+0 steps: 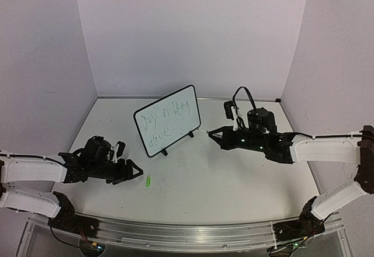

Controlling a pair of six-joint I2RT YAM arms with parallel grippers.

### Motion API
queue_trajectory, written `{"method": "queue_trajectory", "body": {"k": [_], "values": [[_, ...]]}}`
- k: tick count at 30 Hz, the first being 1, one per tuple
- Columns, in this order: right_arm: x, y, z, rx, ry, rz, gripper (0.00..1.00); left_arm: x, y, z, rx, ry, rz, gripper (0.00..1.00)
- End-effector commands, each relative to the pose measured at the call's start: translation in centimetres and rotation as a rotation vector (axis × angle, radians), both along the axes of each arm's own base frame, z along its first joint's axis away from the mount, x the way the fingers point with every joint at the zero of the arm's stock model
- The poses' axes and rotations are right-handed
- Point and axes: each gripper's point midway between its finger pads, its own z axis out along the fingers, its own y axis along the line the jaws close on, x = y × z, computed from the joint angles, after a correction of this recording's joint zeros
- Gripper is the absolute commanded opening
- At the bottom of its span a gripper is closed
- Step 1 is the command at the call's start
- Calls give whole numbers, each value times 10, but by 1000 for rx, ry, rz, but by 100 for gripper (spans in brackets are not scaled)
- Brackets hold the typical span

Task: Write a sentence on the whiteboard
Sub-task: Move the pen cap to the center of the board.

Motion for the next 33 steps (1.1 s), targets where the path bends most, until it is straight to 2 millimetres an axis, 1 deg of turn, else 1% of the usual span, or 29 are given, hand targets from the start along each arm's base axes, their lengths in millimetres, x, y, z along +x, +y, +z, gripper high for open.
{"method": "queue_trajectory", "body": {"k": [1,6,11,17,33], "values": [[4,6,4,15,-13,-11,0,5,-16,7,-71,-24,-14,67],[5,9,2,11,-10,-6,0,3,-21,-5,-63,10,-23,66],[6,11,1,9,-9,-5,0,3,-24,-9,-62,24,-27,66],[7,13,0,6,-9,-3,0,-3,-32,-21,-58,63,-42,66],[6,12,-3,3,-5,-6,0,-11,-59,-32,-56,98,-91,66]]}}
